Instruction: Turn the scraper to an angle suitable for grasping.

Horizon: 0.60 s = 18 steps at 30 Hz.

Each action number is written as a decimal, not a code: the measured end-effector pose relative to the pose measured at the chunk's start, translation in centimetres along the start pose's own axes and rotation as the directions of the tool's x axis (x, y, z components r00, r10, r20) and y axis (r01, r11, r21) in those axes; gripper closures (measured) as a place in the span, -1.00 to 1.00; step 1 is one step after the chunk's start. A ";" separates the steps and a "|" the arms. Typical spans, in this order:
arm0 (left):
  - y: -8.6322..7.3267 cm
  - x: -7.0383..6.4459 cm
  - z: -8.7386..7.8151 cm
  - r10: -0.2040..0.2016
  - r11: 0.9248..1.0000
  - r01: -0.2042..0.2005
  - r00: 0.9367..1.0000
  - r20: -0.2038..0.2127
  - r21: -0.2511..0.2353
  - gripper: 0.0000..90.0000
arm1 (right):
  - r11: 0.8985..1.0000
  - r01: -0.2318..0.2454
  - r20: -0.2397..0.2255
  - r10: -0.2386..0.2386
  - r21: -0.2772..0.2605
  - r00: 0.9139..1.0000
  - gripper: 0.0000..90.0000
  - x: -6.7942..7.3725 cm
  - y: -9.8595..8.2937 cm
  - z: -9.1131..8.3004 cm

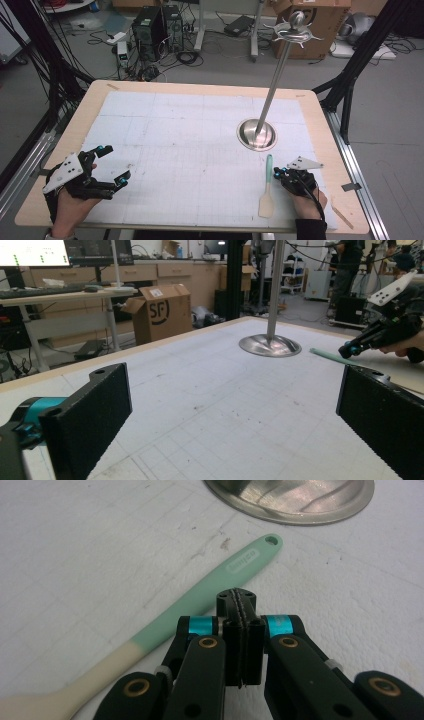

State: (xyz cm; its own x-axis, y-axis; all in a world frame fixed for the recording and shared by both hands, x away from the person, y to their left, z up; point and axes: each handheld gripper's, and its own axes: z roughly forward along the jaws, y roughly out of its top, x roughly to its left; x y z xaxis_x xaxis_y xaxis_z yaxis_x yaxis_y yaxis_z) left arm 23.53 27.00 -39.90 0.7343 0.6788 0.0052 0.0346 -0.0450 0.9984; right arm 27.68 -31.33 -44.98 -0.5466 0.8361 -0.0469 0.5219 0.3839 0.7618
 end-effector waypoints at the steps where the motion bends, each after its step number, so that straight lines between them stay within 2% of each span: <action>1: 0.0 0.0 -0.1 -0.002 1.000 0.002 1.000 -0.003 0.001 -0.96 | 1.000 0.003 0.001 -0.003 -0.004 1.000 1.00 0.0 0.1 0.2; 6: -0.1 0.0 -0.6 0.000 1.000 0.000 1.000 -0.016 0.006 -0.96 | 1.000 0.025 0.005 -0.025 -0.004 1.000 1.00 0.4 0.9 1.1; 11: -0.1 0.0 -0.9 -0.001 1.000 0.001 1.000 -0.022 0.006 -0.96 | 1.000 0.026 -0.007 -0.026 -0.004 1.000 1.00 1.2 1.7 1.9; 18: -0.2 0.1 -1.1 -0.006 1.000 0.006 1.000 -0.030 0.012 -0.96 | 0.999 0.054 -0.061 -0.054 -0.003 0.997 1.00 2.5 2.7 2.9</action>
State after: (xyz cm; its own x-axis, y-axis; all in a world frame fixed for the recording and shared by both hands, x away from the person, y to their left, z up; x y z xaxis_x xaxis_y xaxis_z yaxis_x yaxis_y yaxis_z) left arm 22.84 27.89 -40.07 0.7137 0.7005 0.0011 0.0469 -0.0493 0.9977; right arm 29.58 -27.06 -44.94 -0.6130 0.7886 -0.0484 0.4897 0.4273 0.7601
